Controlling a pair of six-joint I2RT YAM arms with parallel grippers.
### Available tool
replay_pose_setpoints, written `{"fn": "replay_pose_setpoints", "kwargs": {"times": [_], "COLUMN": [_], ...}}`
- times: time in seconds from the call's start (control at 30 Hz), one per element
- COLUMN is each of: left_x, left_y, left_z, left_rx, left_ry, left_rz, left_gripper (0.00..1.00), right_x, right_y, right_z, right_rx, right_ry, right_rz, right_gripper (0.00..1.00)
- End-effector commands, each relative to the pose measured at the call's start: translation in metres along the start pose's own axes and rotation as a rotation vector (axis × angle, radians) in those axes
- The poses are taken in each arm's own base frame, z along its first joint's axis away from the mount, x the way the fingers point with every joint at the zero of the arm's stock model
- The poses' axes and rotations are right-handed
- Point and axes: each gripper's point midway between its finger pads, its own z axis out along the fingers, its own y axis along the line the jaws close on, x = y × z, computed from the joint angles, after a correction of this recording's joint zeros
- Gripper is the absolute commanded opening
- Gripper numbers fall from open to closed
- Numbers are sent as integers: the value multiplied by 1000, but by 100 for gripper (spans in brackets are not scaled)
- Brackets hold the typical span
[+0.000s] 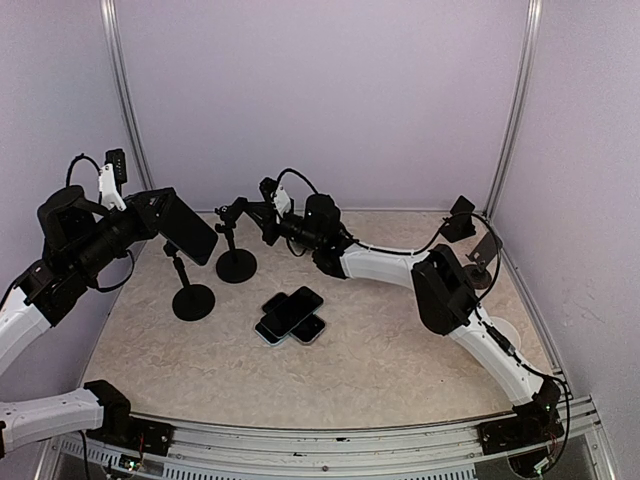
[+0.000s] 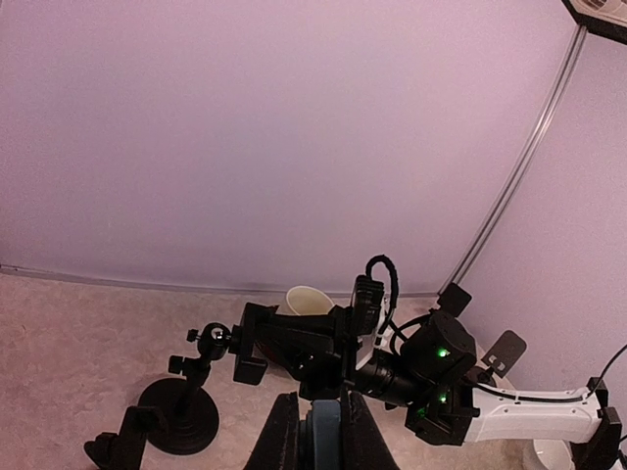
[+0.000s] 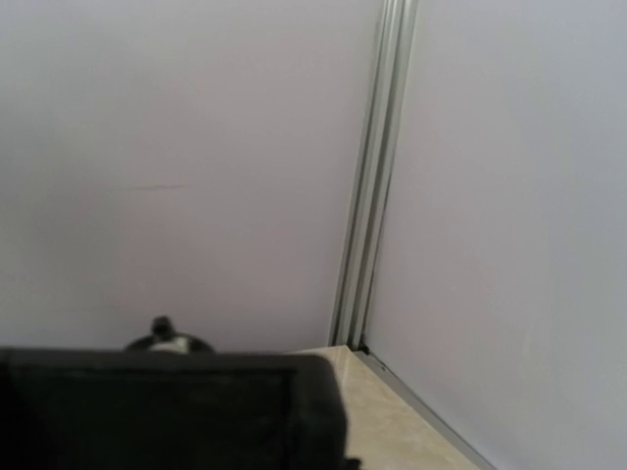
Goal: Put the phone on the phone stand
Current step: Pick up the phone stand at the center of the board.
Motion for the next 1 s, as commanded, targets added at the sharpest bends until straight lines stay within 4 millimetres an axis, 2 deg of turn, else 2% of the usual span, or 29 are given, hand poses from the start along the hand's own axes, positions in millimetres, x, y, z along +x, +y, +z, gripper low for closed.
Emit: {"fn": "replay_pose_setpoints", "kwargs": {"times": [0.0,0.2,0.33,0.5,0.67,0.97], "left_x": [-16,-17,-21,-24,-26,-32], "left_y": [-1,-1,-2,-2,-2,-6], "left_z": [-2,-1,-2,-4,-5,-1], "left_rx": [1,0,-1,-3,-5,13], "left_ry": [-61,-63,-73,-84,-94,-125], "left_rz": [9,9,34,35,36,14], "left_gripper": [0,0,0,0,0,0], "right_x": [-27,-64,-95,-127,-143,-152], "right_y": [0,-1,-7,-23,-38,-63], "right_z": [1,-3,-7,-21,-37,-71], "right_rx": [27,66,128,248,349,545], "right_ry": [-47,-95,-130,-154,-146,-97], "right_rz": [-23,-43,-55,-71,-100,-146], "right_gripper": [0,0,0,0,0,0]}}
